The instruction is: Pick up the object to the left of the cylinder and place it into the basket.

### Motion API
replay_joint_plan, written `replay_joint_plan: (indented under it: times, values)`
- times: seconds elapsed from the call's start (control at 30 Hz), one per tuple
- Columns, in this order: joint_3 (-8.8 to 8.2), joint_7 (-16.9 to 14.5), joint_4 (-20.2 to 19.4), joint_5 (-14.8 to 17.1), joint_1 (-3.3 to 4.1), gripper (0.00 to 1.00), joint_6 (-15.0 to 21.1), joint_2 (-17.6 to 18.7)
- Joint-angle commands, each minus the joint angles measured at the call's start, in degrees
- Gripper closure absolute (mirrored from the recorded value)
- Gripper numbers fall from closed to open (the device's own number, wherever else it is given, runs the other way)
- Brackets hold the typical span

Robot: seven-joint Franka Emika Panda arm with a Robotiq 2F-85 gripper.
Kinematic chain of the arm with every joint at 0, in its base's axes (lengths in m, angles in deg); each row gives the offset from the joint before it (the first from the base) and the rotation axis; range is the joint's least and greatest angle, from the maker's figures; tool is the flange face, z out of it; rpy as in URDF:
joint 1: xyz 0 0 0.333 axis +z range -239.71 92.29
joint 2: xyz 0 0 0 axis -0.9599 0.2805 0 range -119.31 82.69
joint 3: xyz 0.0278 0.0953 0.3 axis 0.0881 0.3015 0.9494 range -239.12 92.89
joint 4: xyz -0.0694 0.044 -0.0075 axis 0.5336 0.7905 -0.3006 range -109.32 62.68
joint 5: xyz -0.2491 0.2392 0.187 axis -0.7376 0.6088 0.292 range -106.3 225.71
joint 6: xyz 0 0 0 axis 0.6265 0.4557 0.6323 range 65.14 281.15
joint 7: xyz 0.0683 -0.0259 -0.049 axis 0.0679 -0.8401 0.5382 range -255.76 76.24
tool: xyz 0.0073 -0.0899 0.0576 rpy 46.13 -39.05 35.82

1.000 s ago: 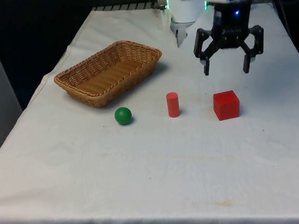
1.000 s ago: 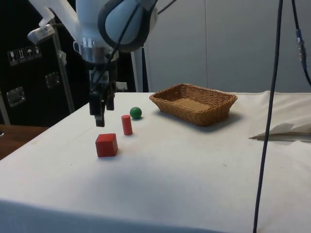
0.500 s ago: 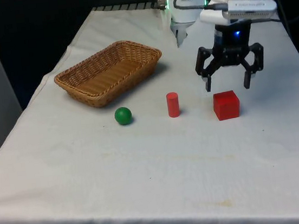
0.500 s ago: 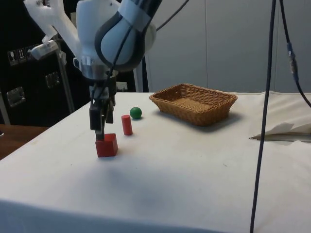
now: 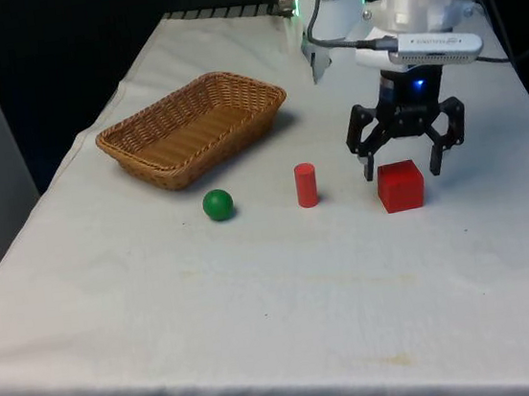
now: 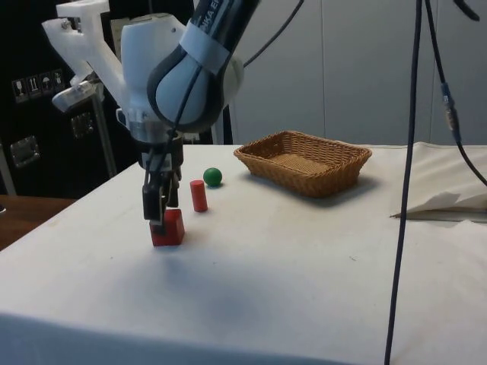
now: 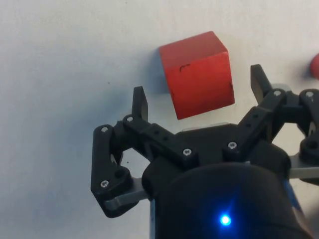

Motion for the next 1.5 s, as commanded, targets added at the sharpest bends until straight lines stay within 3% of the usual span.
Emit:
replay_joint_plan:
  times: [0.0,0.1,0.13,0.17,0.33,0.37,0.4,0.43,0.53,0.57,0.6,0.63,0.67,0.73,0.77,1.23,1.47]
  values:
    - [0.63,-0.6,-0.1,0.5,-0.57,0.0,0.5,0.1]
    - [0.86,-0.9,0.2,0.7,-0.8,0.0,0.6,0.6]
    - [0.0,-0.2,0.0,0.0,-0.11,0.0,0.0,0.3]
    - [0.97,-1.0,0.3,0.8,-1.03,0.0,0.6,1.0]
    - [1.03,-1.2,0.8,0.7,-1.32,0.0,0.5,1.5]
    - [0.11,-0.4,0.9,0.0,-0.63,0.0,0.2,1.8]
    - [0.92,-1.3,0.8,0.6,-1.26,0.0,0.5,1.5]
    - [0.86,-1.3,0.8,0.6,-1.26,0.02,0.4,1.5]
    - [0.74,-1.4,0.8,0.5,-1.26,0.31,0.3,1.5]
    - [0.69,-1.4,0.7,0.5,-1.26,0.55,0.3,1.5]
    - [0.69,-1.4,0.7,0.4,-1.26,0.66,0.3,1.4]
    - [0.11,-0.8,0.9,0.0,-0.8,0.76,0.2,1.8]
    - [0.63,-1.4,0.7,0.4,-1.2,0.76,0.3,1.4]
    - [0.63,-1.4,0.7,0.4,-1.2,0.95,0.3,1.4]
    - [0.63,-1.4,0.7,0.4,-1.2,0.98,0.3,1.4]
    - [0.06,-0.9,0.7,0.0,-0.86,0.97,0.1,1.5]
    - [-0.46,-0.7,-1.3,-0.6,-0.46,0.97,-0.3,-1.4]
